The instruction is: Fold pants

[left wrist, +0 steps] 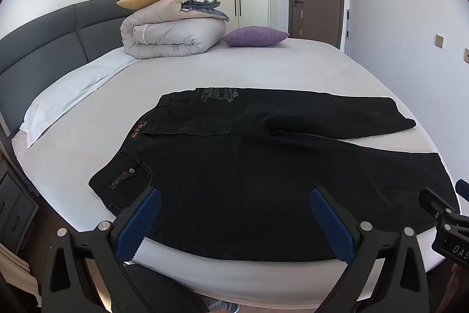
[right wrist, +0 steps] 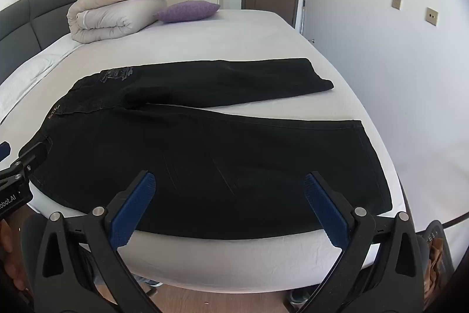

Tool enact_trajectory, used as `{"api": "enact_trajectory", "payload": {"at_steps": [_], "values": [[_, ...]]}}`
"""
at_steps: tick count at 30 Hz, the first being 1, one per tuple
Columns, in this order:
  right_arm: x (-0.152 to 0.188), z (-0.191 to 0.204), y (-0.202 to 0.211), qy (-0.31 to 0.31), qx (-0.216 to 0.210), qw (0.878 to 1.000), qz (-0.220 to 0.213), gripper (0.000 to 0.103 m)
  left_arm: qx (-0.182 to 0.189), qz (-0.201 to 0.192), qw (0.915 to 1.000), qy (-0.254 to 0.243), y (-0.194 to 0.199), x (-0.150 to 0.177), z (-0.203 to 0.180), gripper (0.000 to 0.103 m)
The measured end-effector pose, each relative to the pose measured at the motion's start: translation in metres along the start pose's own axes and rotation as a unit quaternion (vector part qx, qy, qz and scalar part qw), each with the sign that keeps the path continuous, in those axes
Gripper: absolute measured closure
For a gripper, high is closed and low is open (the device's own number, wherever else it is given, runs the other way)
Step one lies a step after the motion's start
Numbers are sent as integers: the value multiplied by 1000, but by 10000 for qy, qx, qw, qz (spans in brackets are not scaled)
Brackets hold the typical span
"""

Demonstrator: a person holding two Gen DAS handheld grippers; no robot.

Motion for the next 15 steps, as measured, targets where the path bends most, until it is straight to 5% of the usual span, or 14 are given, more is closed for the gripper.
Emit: {"api": "enact_trajectory", "payload": {"at_steps": [15], "values": [[0, 0, 0, -4, -10, 10000, 19, 0, -13, 9, 10000, -27, 0, 0, 0, 0]]}}
Point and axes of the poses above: each gripper's, at about its wrist camera, not at the fingertips, and y roughly against the way its jaws point, z to its left, x to its underside, the point moved 4 cm from there along -y, roughly the way its jaws point, and after that the axes turned 2 degrees about -z, right-handed, at the moved point
